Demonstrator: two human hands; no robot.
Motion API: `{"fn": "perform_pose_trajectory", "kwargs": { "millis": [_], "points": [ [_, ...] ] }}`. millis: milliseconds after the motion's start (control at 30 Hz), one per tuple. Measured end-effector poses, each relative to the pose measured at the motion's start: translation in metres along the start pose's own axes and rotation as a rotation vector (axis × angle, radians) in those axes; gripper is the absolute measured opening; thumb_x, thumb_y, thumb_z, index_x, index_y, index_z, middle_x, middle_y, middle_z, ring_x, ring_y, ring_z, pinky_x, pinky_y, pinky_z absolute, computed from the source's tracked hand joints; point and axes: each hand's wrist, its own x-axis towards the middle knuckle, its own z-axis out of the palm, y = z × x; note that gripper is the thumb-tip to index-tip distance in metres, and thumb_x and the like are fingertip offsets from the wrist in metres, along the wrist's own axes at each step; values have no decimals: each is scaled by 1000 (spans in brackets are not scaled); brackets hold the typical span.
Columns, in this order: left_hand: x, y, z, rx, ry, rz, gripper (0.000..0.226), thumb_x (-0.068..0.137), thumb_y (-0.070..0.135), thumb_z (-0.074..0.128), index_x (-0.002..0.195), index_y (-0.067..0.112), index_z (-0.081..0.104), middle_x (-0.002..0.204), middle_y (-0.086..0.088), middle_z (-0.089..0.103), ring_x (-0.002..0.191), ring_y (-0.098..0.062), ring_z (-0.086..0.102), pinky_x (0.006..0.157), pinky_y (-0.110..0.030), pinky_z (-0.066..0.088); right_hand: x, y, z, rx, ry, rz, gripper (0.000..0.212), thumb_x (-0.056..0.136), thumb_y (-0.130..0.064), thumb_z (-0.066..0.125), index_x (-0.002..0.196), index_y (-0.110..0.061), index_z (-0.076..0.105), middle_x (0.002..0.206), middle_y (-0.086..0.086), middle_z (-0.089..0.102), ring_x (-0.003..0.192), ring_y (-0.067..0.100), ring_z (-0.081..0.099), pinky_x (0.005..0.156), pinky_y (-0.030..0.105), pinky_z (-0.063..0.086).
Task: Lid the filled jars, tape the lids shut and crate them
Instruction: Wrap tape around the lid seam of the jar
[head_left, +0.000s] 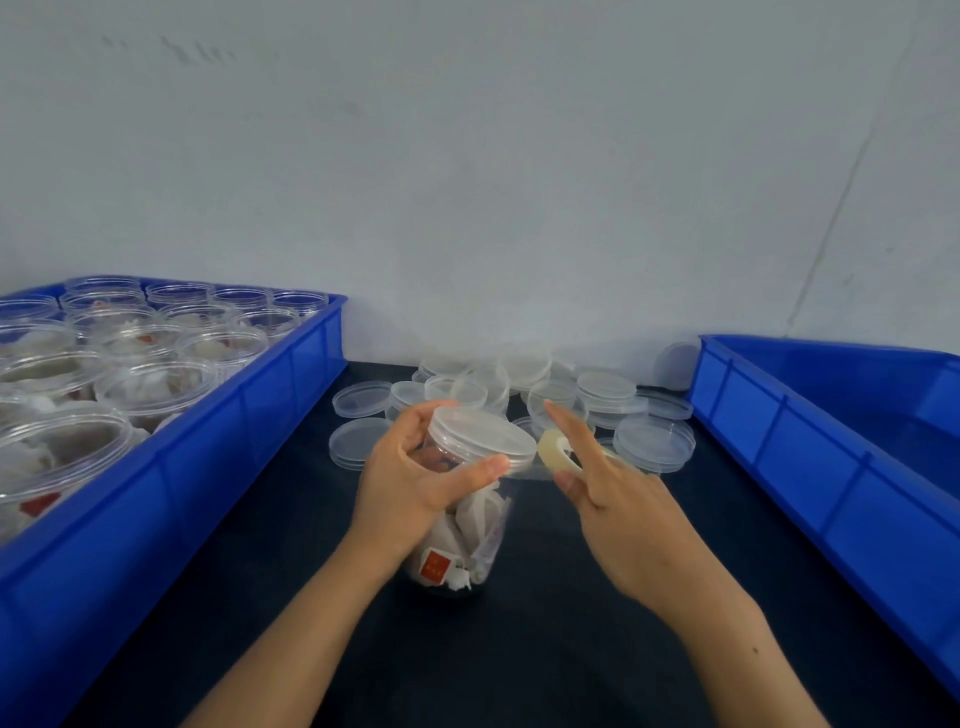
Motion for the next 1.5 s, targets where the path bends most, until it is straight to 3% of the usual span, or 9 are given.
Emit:
{"fn": "perform_pose_trajectory", "kwargs": {
  "millis": [100,567,767,867,967,1067,1267,1367,1500],
  "points": [
    [0,1,0,-79,-34,-37,76,49,36,95,114,21,59,102,3,73,89,-3,70,68,-14,53,2,-3,2,-24,27,-27,54,105,-32,28,147,-53,1,105,-3,63,92,14,57,93,37,44],
    [0,-3,-1,-194,-94,-81,79,45,36,85,112,23,44,96,4,75,89,-10,72,65,-14,53,6,-4,15,-76,96,-5,49,104,-36,25,147,-52,6,79,-9,47,75,12,51,73,31,44],
    [-6,-2,3,-107,-28,25,52,64,45,73,104,16,56,100,3,73,96,-13,69,72,-18,53,5,-9,20,-51,185,41,48,104,-33,32,148,-43,19,79,-9,55,71,8,54,60,27,41],
    [-16,-3,11,142,71,85,51,84,61,49,123,31,60,116,14,67,111,-7,62,90,-25,50,3,-14,24,-72,219,48,49,103,-36,33,150,-39,20,86,-9,56,79,11,55,64,27,36],
    [-23,-4,16,345,151,115,72,85,72,29,148,37,28,136,11,55,121,-6,53,99,-29,46,2,-20,27,-106,239,33,50,103,-38,31,152,-38,19,90,-8,54,80,10,51,65,25,32],
    [-18,-2,10,388,45,159,74,70,79,53,135,57,25,126,30,51,112,7,52,91,-20,46,1,-23,31,-163,236,25,51,104,-37,27,153,-36,15,107,-7,60,93,12,57,67,25,31],
    [-5,-6,7,322,27,153,86,50,73,77,122,48,39,120,21,56,108,2,58,88,-33,54,0,-20,29,-162,203,40,50,104,-34,29,152,-35,15,102,-9,57,95,12,58,70,25,37],
    [-3,-10,6,300,50,143,84,48,74,76,120,49,39,119,18,60,107,-1,60,87,-34,55,2,-14,26,139,44,156,51,102,-47,31,150,-36,19,92,-6,64,90,14,62,74,29,44],
    [-3,-11,2,247,76,112,88,44,74,76,118,46,40,118,14,61,104,1,61,86,-30,55,4,-9,22,776,-278,268,42,102,-40,38,135,-16,45,47,-7,42,40,2,36,44,17,32]
  ]
}}
